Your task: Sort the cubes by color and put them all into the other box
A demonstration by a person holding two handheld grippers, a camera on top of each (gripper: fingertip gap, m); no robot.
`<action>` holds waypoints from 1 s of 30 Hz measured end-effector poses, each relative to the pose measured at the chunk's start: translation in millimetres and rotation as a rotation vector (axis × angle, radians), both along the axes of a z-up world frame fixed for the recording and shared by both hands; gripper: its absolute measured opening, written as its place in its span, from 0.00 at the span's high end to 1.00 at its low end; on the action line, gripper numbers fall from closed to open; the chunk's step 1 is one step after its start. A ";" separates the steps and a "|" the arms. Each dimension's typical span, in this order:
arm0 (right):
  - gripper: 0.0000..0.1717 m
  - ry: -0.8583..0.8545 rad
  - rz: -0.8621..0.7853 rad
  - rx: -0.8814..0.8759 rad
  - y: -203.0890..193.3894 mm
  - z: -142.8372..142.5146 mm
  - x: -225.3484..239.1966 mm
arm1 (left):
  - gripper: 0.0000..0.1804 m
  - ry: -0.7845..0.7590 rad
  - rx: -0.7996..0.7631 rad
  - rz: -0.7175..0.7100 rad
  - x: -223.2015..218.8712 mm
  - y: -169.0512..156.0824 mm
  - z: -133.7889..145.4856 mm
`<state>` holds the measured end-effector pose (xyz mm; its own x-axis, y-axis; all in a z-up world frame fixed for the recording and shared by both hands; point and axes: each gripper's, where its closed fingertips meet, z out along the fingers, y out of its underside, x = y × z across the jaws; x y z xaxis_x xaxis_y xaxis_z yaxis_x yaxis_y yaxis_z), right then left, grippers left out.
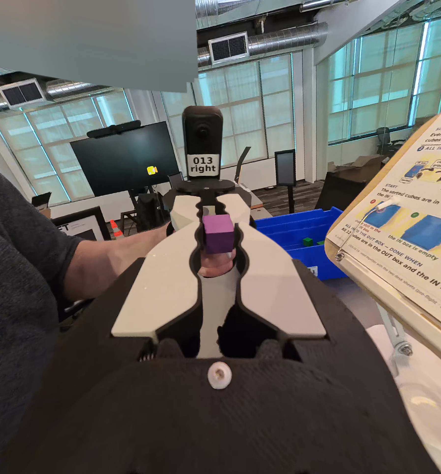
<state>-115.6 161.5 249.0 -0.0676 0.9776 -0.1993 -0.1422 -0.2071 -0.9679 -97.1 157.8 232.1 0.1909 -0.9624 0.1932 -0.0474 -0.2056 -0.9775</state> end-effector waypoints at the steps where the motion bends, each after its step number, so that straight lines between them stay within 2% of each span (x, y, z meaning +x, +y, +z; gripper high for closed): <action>1: 0.87 0.000 0.003 -0.016 0.2 -0.7 2.2 | 0.88 -0.006 -0.003 -0.007 2.3 0.0 -0.2; 6: 0.87 0.040 -0.051 -0.019 6.4 9.1 26.8 | 0.88 -0.019 -0.005 -0.009 11.1 3.9 3.4; 7: 0.88 0.054 -0.079 -0.025 12.6 13.0 38.9 | 0.92 -0.006 0.002 0.003 7.8 5.6 3.3; 8: 0.87 0.052 -0.125 -0.019 22.4 14.3 53.8 | 0.99 -0.003 0.011 0.010 2.8 6.2 4.0; 10: 0.88 0.000 -0.274 -0.003 54.4 6.4 93.0 | 1.00 -0.006 0.005 0.029 -9.6 8.2 3.0; 14: 0.87 -0.162 -0.639 -0.017 129.4 -34.0 202.6 | 1.00 0.040 -0.041 0.116 -31.5 14.9 -13.5; 17: 0.87 -0.236 -0.852 -0.089 168.1 -66.7 286.6 | 1.00 0.019 -0.079 0.140 -39.7 14.4 -17.9; 19: 0.87 -0.346 -1.007 -0.119 190.0 -92.4 338.2 | 1.00 0.033 -0.099 0.149 -41.4 14.4 -23.3; 22: 0.73 -0.465 -1.142 -0.204 209.1 -130.5 393.4 | 1.00 0.064 -0.118 0.158 -42.0 15.4 -31.2; 25: 0.75 -0.433 -1.231 -0.237 208.7 -134.4 419.8 | 1.00 0.088 -0.131 0.183 -46.1 17.7 -37.6; 30: 0.83 -0.377 -1.177 -0.191 188.1 -117.2 397.5 | 1.00 0.156 -0.159 0.284 -74.2 25.5 -54.6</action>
